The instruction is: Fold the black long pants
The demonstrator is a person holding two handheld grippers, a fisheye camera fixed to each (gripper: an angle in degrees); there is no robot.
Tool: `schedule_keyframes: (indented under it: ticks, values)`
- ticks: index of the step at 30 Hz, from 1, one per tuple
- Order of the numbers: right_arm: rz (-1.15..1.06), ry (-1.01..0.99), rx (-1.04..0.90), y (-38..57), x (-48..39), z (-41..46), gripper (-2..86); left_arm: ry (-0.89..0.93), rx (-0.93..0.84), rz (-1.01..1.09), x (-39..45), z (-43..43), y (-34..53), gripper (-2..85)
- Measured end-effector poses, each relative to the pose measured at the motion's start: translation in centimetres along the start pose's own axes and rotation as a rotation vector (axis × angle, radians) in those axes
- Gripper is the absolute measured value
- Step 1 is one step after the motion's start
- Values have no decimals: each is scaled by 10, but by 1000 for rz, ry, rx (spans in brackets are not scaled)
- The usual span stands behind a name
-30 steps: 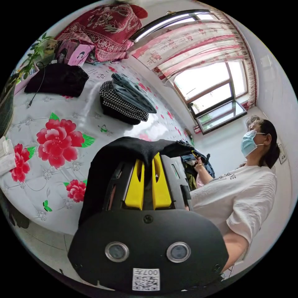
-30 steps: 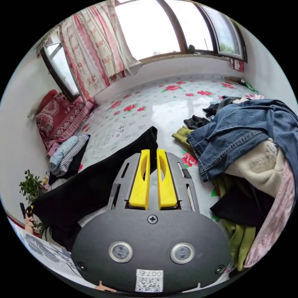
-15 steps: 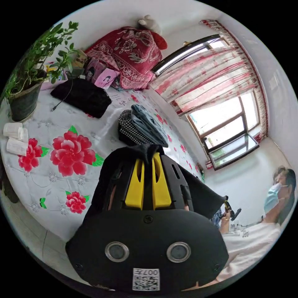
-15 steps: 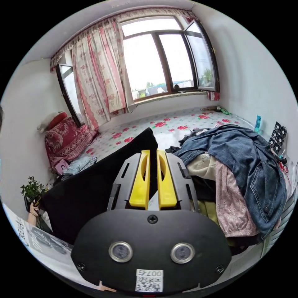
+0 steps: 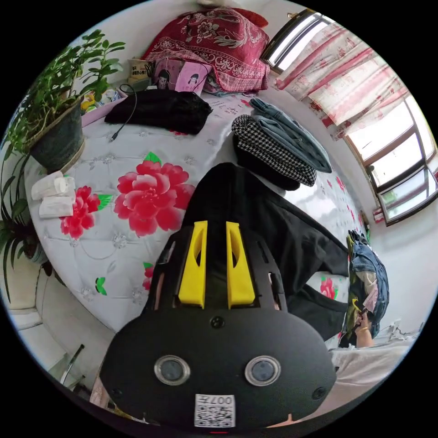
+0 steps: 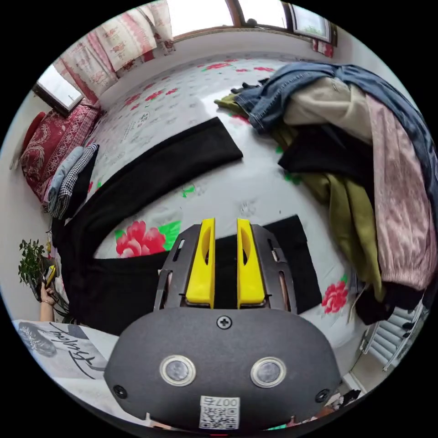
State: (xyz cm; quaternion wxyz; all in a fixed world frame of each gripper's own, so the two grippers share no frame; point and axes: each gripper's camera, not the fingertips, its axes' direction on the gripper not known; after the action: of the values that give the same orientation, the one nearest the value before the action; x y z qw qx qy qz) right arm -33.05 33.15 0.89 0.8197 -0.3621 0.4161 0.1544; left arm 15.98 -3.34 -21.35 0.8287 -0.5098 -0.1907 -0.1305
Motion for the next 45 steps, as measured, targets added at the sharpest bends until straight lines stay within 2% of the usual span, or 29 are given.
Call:
schedule_keyframes:
  ticks: [7, 11, 16, 18, 21, 24, 27, 29, 31, 35, 40, 45]
  values:
    - [323, 168, -73, 98, 87, -15, 74, -147, 8, -132, -38, -43, 130, 68]
    - [454, 108, -87, 116, 120, -11, 81, -141, -8, -244, -58, -31, 159, 88]
    - [418, 12, -120, 99, 106, 16, 66, -223, -104, -219, -49, 23, 157, 103]
    - [405, 85, -131, 91, 98, 19, 43, -285, -189, -154, -37, 45, 144, 76]
    - [290, 114, -185, 82, 87, 19, 15, -276, -278, -85, -19, 52, 129, 39]
    - [292, 157, -156, 88, 94, 1, 5, -316, -330, 15, 2, 54, 139, 35]
    - [361, 129, -161, 103, 114, -1, 3, -244, -304, -16, 3, 49, 162, 53]
    - [386, 224, -146, 105, 113, -10, 4, -220, -238, -72, -3, 31, 171, 58]
    - [331, 296, -67, 97, 94, -29, 8, -254, -132, -182, -15, -4, 173, 58]
    - [83, 213, 42, 49, 26, -43, 35, -303, -31, -75, 3, -30, 132, 73]
    - [-177, 108, -2, -51, -67, 4, 67, -180, -25, 121, 60, 28, 25, 97]
    - [-451, 194, -85, -156, -169, 62, 79, -170, -101, 305, 133, 122, -94, 109]
